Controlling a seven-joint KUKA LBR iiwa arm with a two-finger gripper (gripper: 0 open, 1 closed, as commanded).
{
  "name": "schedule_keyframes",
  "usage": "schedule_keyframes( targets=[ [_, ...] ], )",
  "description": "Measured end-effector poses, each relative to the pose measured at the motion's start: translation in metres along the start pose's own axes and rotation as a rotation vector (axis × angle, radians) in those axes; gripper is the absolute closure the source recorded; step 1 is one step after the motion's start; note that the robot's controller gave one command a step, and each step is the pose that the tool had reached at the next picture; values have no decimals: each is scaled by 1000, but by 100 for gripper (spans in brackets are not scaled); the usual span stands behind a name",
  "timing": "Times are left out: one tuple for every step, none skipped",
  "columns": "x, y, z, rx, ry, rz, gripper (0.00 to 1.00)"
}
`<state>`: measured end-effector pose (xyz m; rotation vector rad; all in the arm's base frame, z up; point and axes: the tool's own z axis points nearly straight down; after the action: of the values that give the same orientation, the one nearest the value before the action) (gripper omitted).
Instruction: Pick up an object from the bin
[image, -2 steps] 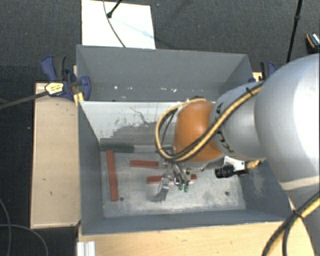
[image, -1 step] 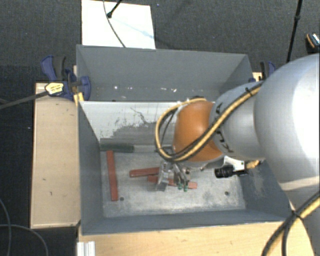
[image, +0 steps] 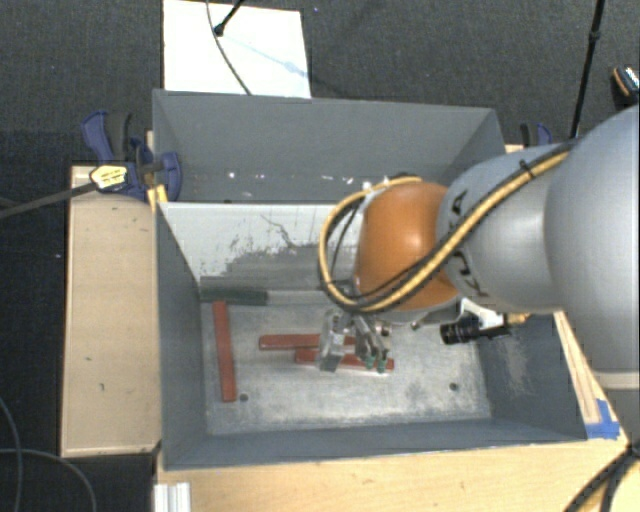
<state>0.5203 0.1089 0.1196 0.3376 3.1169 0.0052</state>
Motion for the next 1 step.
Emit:
schedule_keyframes(
  targets=[
    [1,-1,3,2,4,4,0]
  ],
)
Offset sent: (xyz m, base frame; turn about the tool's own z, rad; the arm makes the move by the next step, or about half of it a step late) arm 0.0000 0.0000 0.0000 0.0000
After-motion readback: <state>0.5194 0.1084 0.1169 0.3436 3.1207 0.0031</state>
